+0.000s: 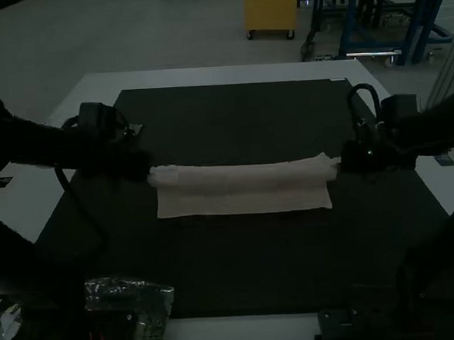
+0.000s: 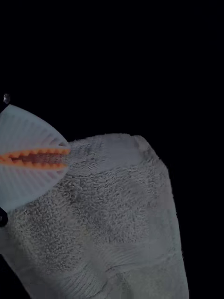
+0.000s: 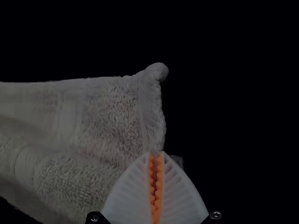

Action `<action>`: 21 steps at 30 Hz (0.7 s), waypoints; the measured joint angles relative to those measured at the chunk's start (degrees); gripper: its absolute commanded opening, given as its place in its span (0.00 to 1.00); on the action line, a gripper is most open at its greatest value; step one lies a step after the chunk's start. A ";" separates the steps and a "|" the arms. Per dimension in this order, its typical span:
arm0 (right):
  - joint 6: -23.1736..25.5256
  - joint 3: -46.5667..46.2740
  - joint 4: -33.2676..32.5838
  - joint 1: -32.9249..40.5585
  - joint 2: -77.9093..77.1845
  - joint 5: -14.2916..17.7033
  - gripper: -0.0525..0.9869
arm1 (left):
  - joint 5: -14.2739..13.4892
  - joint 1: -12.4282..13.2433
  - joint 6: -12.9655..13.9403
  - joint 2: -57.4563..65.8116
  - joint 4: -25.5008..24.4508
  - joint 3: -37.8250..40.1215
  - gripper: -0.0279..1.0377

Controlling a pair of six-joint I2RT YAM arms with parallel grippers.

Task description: Fold the towel.

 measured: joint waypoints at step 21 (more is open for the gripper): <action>-3.21 -6.34 -0.52 -1.07 -2.56 1.90 0.93 | -2.69 -2.60 1.01 -7.54 2.56 -10.10 0.78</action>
